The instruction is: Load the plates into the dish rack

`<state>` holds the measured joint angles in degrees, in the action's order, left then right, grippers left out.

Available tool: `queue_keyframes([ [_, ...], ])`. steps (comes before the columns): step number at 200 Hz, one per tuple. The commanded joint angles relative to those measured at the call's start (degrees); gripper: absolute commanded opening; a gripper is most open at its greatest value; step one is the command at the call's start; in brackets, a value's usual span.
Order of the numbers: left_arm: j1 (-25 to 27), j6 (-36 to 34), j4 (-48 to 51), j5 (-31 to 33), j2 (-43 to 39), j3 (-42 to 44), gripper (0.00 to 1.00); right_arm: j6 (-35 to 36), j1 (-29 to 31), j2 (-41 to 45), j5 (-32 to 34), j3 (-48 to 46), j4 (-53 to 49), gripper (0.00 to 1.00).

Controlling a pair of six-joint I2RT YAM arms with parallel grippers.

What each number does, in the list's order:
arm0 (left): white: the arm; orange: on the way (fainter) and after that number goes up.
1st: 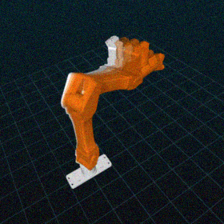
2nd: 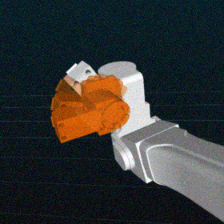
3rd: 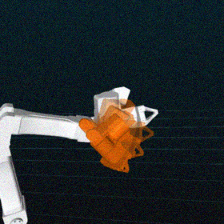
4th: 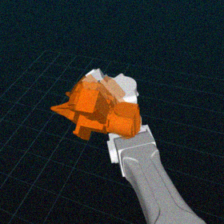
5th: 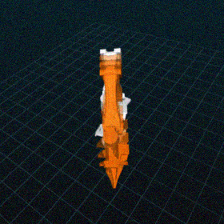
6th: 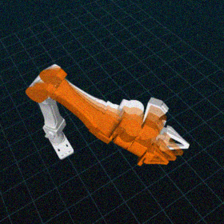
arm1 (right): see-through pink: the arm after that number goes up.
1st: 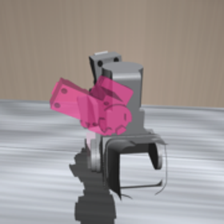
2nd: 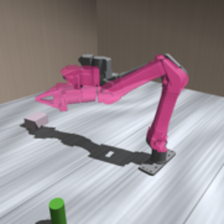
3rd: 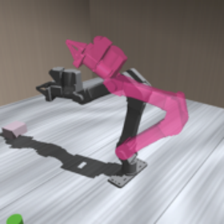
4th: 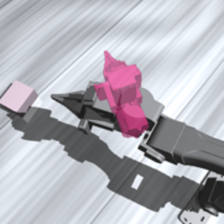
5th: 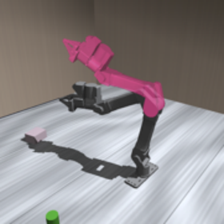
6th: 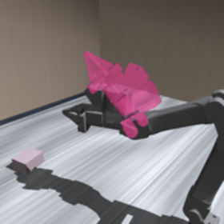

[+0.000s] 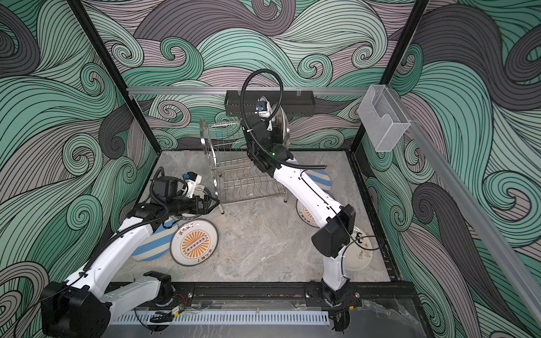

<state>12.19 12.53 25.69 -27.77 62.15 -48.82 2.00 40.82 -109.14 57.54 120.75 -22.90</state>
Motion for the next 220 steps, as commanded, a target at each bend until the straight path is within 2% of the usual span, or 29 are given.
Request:
queue_keyframes([
  [1, 0.41, -0.84, -0.05, -1.15, -0.55, 0.20, 0.99, -2.00, -1.43, 0.64, 0.34, -0.08, -1.26, 0.00],
  [41, 0.47, -0.82, -0.08, -1.15, -0.53, 0.21, 0.99, -2.19, -1.35, 1.80, -1.08, -0.85, -1.49, 0.00],
  [47, 0.41, -0.82, -0.10, -1.12, -0.54, 0.17, 0.99, -2.13, -1.31, 2.03, -1.60, -0.90, -1.55, 0.05],
  [67, 0.43, -0.87, -0.11, -1.06, -0.53, 0.16, 0.99, -2.14, -1.15, 2.50, -2.30, -0.95, -2.02, 0.10],
  [164, 0.46, -0.80, -0.20, -1.15, -0.71, 0.16, 0.99, -2.00, -0.47, 5.80, -2.52, -3.77, -3.38, 0.20],
  [184, 0.46, -0.85, -0.15, -1.15, -0.71, 0.18, 0.99, -1.41, -0.22, 6.72, -2.47, -4.68, -2.86, 0.27],
  [220, 0.45, -0.78, -0.15, -1.15, -0.80, 0.19, 0.99, -0.86, -0.04, 8.26, -2.32, -6.08, -2.31, 0.32],
])
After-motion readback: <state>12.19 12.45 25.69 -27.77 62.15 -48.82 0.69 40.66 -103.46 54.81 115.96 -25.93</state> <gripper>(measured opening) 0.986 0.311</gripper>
